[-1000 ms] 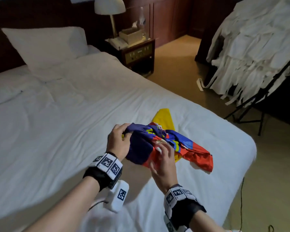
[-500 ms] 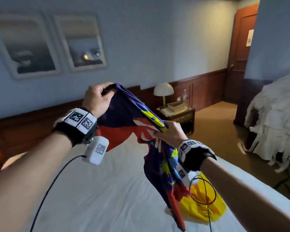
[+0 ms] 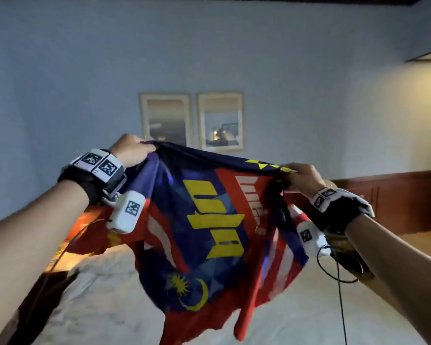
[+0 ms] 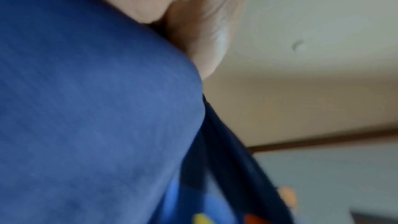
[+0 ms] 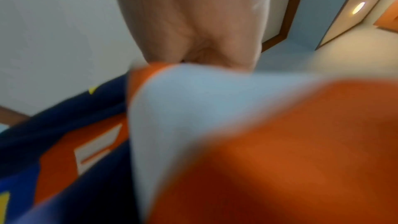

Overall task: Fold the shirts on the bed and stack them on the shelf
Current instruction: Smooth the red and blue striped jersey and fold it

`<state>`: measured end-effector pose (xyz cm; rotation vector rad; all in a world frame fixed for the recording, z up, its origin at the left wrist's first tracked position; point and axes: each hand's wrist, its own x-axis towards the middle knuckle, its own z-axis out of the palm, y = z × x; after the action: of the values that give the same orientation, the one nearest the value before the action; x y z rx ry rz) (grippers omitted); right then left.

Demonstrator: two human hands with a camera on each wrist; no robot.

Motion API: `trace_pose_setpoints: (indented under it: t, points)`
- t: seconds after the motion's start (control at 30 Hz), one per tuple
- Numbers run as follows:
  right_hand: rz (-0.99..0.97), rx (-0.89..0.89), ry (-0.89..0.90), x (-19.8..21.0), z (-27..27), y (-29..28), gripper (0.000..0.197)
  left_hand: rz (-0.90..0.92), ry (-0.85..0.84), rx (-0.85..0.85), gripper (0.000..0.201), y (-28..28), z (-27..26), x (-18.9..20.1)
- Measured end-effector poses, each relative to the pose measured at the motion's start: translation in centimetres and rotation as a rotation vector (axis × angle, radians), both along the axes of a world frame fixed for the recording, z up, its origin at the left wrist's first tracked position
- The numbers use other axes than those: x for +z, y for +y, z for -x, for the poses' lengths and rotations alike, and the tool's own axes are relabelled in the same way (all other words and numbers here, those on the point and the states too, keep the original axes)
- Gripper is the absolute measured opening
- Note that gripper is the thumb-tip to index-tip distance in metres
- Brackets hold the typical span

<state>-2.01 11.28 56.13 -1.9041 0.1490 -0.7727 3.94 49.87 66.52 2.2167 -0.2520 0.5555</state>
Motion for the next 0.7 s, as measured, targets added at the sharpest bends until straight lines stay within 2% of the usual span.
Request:
trace_pose_setpoints:
  t: [0.07,0.1,0.17,0.2,0.27,0.33,0.4,0.43,0.47,0.53,0.63,0.67,0.7]
  points:
    - [-0.105,0.159,-0.034,0.8,-0.3,3.3,0.069,0.310,0.069,-0.094,0.025,-0.8,0.5,-0.1]
    - [-0.042,0.173,-0.063,0.7,0.1,5.7,0.082,0.489,0.116,-0.196,0.016,-1.8,1.1,0.0]
    - [0.051,0.239,-0.152,-0.8,0.9,10.3,0.092,0.733,0.209,-0.420,0.017,-3.9,2.6,0.3]
    - [0.050,0.324,-0.202,-1.9,1.6,12.6,0.094,0.773,0.240,-0.488,0.020,-4.9,3.3,0.5]
    - [-0.048,0.496,-0.229,-4.3,2.7,16.0,0.095,0.850,0.253,-0.549,0.021,-5.6,4.1,1.1]
    - [-0.155,0.588,-0.157,-6.8,2.8,18.4,0.086,0.933,0.232,-0.569,0.017,-5.7,4.2,1.9]
    - [-0.035,0.504,-0.068,-9.1,2.7,19.5,0.064,1.009,0.207,-0.586,0.015,-5.1,4.4,2.7]
    - [0.078,0.417,-0.006,-10.1,2.3,19.6,0.042,1.036,0.190,-0.594,0.015,-4.7,4.3,3.1]
    - [0.170,0.345,0.041,-10.5,1.9,19.4,0.022,1.043,0.169,-0.587,0.015,-4.1,4.3,3.3]
    - [0.243,0.236,0.066,-10.3,1.1,18.3,0.032,1.032,0.124,-0.542,0.018,-2.6,4.1,3.3]
    - [0.212,0.138,-0.018,-7.5,0.6,16.0,0.014,0.929,0.108,-0.349,0.020,0.6,3.0,1.9]
    - [0.206,0.106,-0.060,-6.2,0.6,15.4,0.011,0.792,0.106,-0.264,0.020,1.6,2.5,1.0]
    - [0.205,0.084,-0.092,-4.7,0.5,15.0,0.013,0.528,0.099,-0.168,0.019,2.6,1.9,0.2]
